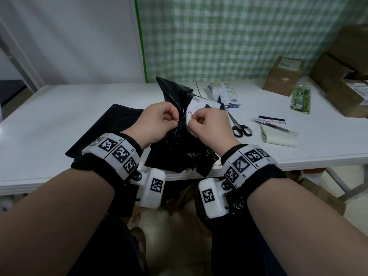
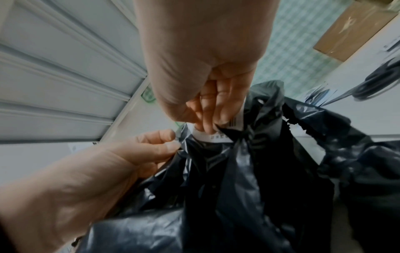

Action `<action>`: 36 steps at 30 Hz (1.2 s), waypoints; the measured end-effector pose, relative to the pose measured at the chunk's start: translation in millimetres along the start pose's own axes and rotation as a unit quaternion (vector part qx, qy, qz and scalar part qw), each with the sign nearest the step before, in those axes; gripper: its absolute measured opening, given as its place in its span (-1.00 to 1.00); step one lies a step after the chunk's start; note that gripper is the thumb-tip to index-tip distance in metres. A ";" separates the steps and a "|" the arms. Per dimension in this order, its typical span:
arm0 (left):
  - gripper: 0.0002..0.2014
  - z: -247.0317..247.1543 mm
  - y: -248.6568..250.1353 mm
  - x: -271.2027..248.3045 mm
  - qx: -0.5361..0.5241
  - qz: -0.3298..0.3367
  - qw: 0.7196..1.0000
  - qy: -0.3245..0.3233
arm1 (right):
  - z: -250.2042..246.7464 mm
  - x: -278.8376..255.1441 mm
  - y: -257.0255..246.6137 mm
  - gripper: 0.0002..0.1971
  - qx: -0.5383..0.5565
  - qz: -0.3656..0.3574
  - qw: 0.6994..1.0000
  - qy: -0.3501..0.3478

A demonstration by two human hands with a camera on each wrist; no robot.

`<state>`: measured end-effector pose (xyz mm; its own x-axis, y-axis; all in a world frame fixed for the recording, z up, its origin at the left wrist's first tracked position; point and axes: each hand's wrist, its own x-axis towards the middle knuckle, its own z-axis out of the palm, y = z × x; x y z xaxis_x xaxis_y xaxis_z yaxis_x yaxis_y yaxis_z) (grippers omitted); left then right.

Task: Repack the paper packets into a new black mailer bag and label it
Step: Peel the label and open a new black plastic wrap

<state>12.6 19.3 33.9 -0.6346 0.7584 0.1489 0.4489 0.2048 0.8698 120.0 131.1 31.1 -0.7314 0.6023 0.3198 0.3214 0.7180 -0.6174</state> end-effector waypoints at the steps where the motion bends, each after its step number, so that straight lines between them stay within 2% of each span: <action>1: -0.68 0.1 0.1 1.1 0.023 0.005 1.000 0.002 | -1.0 1.2 1.3 -0.87 0.008 0.007 1.000 -0.002; 4: -0.66 0.3 1.6 3.0 0.081 0.013 0.997 0.010 | -0.1 3.1 4.3 -0.86 0.055 0.028 0.998 -0.003; 7: -0.67 0.4 2.8 3.4 0.106 0.020 0.994 0.003 | 2.5 1.2 4.8 -0.76 0.106 0.032 0.994 -0.006; 9: -0.68 -0.2 4.3 2.6 0.098 0.024 0.995 -0.010 | 3.2 0.8 5.9 -0.72 0.086 0.022 0.996 -0.021; 13: -0.69 1.5 8.1 0.6 0.105 0.039 0.993 -0.020 | 5.0 6.2 8.7 -0.85 0.043 -0.001 0.998 -0.046; 16: -0.68 -0.1 5.9 1.0 0.135 0.036 0.990 -0.027 | 4.3 8.8 9.4 -0.86 0.046 -0.010 0.997 -0.061; 23: -0.67 -5.1 0.6 7.8 0.225 0.036 0.972 -0.054 | -5.2 9.2 10.7 -0.88 0.084 0.021 0.992 -0.092; 27: -0.75 -8.6 -0.4 10.8 0.270 0.049 0.960 -0.052 | -11.2 9.8 10.3 -0.80 0.137 0.057 0.982 -0.119; 33: -0.76 -11.7 -7.3 13.1 0.346 0.089 0.934 -0.032 | -12.8 7.7 5.9 -0.73 0.221 0.109 0.961 -0.123; 36: -0.79 -11.2 -5.9 8.4 0.438 0.053 0.897 0.004 | -12.4 6.2 2.6 -0.71 0.259 0.137 0.948 -0.122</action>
<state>-2.4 17.6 35.3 -0.5611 0.7993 0.2153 0.8277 0.5417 0.1464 123.8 141.0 40.5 -0.8005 0.5979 -0.0408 0.2275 0.2402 -0.9437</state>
